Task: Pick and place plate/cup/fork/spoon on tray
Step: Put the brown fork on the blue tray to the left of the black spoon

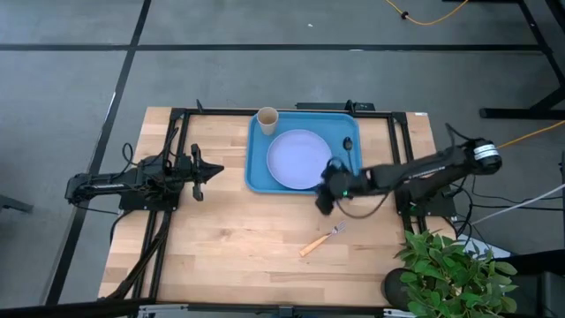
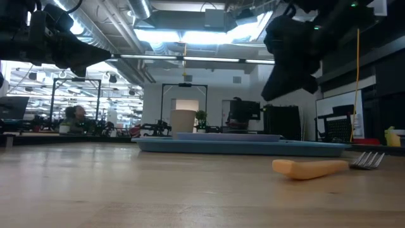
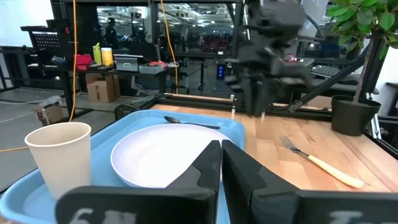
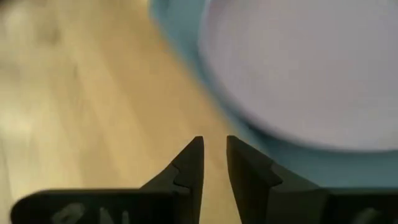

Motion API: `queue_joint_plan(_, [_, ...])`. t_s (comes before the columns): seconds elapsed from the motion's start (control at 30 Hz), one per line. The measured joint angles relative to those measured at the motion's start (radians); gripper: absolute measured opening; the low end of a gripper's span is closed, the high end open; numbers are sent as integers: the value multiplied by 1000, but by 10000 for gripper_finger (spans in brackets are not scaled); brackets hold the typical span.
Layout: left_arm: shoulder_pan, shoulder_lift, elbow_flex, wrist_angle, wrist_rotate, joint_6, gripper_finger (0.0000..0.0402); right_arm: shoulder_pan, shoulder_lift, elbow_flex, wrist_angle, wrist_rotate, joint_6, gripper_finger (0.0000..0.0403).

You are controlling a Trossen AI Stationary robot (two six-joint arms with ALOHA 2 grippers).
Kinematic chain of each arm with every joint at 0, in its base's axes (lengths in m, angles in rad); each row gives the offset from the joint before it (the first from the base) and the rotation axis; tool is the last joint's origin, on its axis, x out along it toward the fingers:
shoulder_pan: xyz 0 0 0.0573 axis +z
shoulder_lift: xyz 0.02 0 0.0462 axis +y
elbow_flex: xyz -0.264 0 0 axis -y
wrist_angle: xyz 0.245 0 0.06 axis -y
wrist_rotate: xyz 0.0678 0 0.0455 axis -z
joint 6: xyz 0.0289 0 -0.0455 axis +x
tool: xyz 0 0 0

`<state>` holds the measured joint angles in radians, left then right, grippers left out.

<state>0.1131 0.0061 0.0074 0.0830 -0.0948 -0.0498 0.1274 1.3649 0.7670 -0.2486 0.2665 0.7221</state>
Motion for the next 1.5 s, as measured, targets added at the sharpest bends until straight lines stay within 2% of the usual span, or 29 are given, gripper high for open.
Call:
queue_joint_plan(0.17, [0,0,0,0,0,0,19,115,95,0,17,-64,5,70])
queue_joint_plan(0.4, [0,0,0,0,0,0,29,152,250,0,205,-180,-12,66])
queue_joint_plan(0.6, [0,0,0,0,0,0,31,198,296,-1,169,-292,59,65])
queue_joint_plan(0.87, [0,0,0,0,0,0,20,328,205,0,11,-183,186,65])
queue_joint_plan(1.07, [0,0,0,0,0,0,12,384,205,-1,-149,-181,395,65])
queue_joint_plan(1.2, [0,0,0,0,0,0,7,402,199,0,-220,-186,479,65])
queue_joint_plan(1.5, [0,0,0,0,0,0,4,407,199,0,-333,-184,530,65])
